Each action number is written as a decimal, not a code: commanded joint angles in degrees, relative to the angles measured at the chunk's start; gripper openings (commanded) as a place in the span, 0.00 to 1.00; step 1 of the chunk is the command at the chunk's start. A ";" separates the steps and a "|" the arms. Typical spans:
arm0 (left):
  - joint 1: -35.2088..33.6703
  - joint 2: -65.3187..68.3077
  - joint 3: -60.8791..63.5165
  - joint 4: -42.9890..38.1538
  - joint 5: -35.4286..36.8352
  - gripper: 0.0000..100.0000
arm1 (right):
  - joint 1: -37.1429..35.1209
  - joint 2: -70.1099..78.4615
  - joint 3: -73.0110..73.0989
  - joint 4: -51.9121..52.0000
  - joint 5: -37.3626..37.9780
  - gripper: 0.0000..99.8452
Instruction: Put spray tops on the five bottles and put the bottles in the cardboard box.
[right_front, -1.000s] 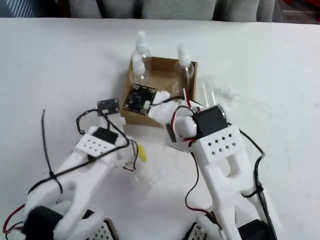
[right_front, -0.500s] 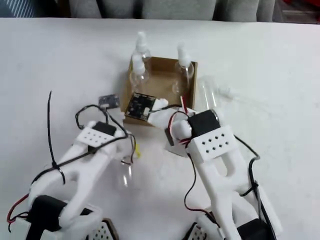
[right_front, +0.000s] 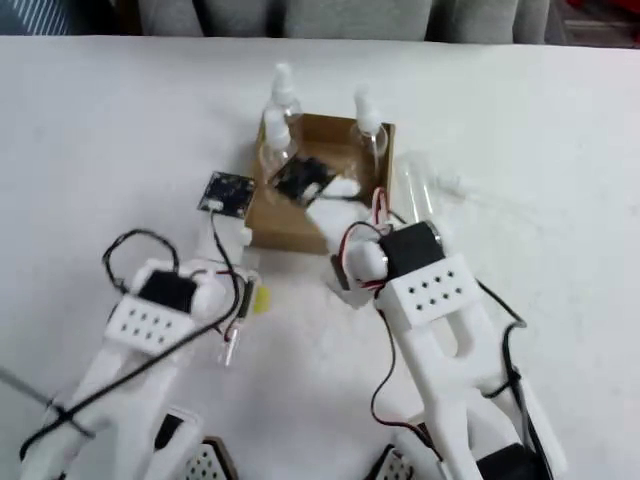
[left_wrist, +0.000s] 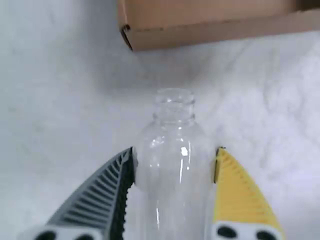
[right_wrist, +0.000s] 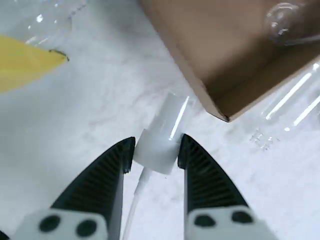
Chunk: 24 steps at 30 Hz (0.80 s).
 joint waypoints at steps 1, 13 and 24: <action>-0.31 -14.20 7.03 -10.37 -0.70 0.03 | 4.00 -6.29 -6.86 -0.92 -10.90 0.02; 8.75 -47.34 21.98 -30.86 -0.62 0.02 | 2.07 -15.69 -9.14 -16.48 -10.46 0.02; 12.00 -63.43 32.70 -34.99 -0.97 0.02 | -7.08 -25.01 -8.97 -37.05 -28.22 0.02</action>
